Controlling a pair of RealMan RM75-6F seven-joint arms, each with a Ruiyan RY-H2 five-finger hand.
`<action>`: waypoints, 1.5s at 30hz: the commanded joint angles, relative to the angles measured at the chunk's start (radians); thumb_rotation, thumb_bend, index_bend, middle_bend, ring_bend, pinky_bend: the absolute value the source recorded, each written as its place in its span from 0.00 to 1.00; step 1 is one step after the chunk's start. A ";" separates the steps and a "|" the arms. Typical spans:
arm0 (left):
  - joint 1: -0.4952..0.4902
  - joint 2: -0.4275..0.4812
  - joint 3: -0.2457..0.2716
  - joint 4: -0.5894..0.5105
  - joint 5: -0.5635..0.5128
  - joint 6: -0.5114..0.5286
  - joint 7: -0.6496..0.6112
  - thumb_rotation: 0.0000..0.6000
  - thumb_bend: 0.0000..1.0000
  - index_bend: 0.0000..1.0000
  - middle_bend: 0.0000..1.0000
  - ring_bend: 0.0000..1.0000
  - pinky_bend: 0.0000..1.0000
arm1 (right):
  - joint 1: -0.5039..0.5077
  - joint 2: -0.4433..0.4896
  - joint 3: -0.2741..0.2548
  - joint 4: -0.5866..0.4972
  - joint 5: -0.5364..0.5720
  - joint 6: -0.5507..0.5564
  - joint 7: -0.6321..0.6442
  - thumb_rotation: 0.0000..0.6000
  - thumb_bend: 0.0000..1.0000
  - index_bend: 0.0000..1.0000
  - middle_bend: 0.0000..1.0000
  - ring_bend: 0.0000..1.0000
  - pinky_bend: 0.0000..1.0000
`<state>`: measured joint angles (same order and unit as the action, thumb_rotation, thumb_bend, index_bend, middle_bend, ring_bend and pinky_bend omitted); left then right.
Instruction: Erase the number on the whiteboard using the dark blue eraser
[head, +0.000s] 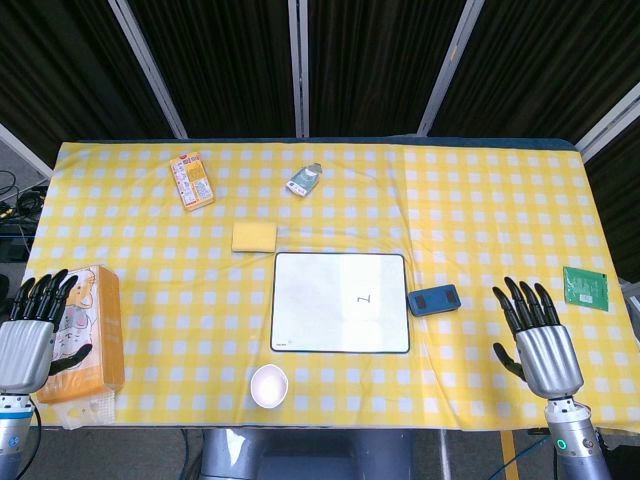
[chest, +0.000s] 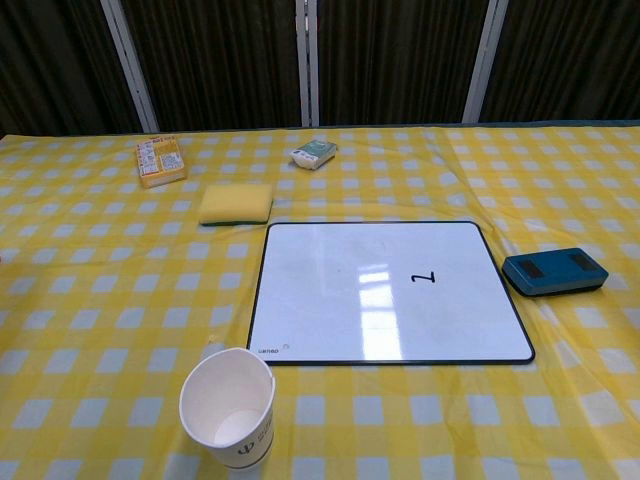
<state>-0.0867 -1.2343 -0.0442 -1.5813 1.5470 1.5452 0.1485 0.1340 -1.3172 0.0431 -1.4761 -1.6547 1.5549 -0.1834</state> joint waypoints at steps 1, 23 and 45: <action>0.000 0.000 0.000 -0.001 0.001 0.001 0.000 1.00 0.00 0.00 0.00 0.00 0.00 | 0.000 0.000 -0.001 0.001 -0.001 0.000 0.001 1.00 0.17 0.00 0.00 0.00 0.00; 0.001 0.013 -0.009 -0.015 0.005 0.017 -0.014 1.00 0.00 0.00 0.00 0.00 0.00 | 0.118 0.081 0.007 -0.092 -0.012 -0.177 0.117 1.00 0.17 0.13 0.15 0.06 0.06; -0.001 0.015 -0.013 -0.013 -0.009 0.008 -0.011 1.00 0.00 0.00 0.00 0.00 0.00 | 0.336 0.069 0.069 -0.107 0.271 -0.600 -0.047 1.00 0.19 0.21 0.07 0.04 0.04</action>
<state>-0.0876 -1.2194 -0.0569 -1.5948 1.5379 1.5533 0.1371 0.4572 -1.2407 0.1042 -1.5931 -1.3983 0.9701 -0.2201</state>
